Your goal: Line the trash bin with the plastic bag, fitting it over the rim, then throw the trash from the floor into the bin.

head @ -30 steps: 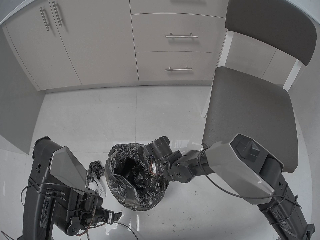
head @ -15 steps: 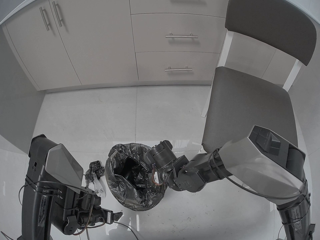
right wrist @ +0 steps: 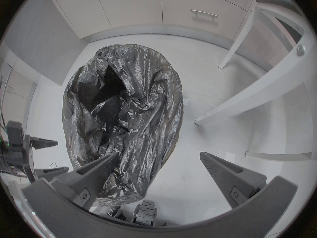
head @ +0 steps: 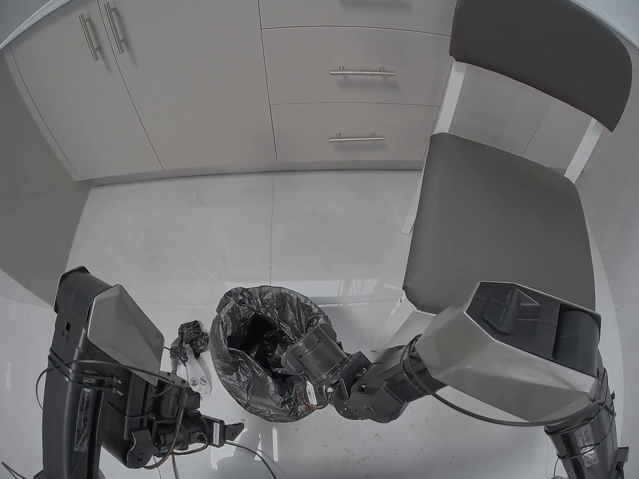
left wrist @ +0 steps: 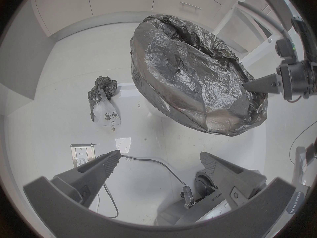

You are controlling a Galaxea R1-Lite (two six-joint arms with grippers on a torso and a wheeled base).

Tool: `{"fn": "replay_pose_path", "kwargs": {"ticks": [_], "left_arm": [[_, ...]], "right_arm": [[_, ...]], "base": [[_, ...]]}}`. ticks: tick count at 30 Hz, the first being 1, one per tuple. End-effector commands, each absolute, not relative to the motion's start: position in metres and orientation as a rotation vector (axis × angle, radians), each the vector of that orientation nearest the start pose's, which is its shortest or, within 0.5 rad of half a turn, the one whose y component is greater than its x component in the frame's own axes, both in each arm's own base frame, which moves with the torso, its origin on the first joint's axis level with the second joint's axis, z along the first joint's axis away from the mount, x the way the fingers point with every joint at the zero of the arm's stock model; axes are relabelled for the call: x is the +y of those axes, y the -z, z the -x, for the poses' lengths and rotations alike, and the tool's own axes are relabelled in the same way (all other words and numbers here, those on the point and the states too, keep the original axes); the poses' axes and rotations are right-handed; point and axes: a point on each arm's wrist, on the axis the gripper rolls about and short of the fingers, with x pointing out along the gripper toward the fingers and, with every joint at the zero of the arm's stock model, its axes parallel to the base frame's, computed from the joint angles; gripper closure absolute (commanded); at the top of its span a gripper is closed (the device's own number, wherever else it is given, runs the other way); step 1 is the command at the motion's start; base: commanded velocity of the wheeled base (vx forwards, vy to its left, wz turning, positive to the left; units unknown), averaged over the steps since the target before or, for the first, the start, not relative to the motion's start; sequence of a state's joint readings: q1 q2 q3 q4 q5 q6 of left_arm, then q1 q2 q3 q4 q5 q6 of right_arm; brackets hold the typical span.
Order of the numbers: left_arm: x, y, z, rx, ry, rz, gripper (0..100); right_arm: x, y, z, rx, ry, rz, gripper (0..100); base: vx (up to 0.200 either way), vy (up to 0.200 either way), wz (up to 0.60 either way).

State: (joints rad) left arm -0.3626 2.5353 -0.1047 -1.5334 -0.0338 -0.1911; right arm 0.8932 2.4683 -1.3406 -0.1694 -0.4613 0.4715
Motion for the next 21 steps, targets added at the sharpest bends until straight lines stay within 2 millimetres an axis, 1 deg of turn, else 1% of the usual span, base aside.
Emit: {"fn": "replay_pose_path", "kwargs": {"ticks": [1, 5, 13, 18, 21], "left_arm": [[-0.081, 0.08, -0.213, 0.918, 0.282, 0.03, 0], [-0.081, 0.08, -0.212, 0.92, 0.283, 0.03, 0], [-0.081, 0.08, -0.213, 0.918, 0.283, 0.028, 0], [-0.082, 0.08, -0.213, 0.916, 0.282, 0.027, 0], [-0.082, 0.081, -0.213, 0.917, 0.281, 0.026, 0]], "right_arm": [[0.33, 0.03, -0.273, 0.84, -0.203, 0.188, 0], [0.324, 0.035, -0.27, 0.856, -0.192, 0.206, 0], [0.318, 0.034, -0.267, 0.867, -0.185, 0.215, 0], [0.318, 0.048, -0.27, 0.883, -0.173, 0.227, 0], [0.317, 0.052, -0.268, 0.883, -0.175, 0.228, 0]], "base": [[0.0, 0.0, 0.0], [0.0, 0.0, 0.0], [0.0, 0.0, 0.0], [0.0, 0.0, 0.0], [0.0, 0.0, 0.0]]}}
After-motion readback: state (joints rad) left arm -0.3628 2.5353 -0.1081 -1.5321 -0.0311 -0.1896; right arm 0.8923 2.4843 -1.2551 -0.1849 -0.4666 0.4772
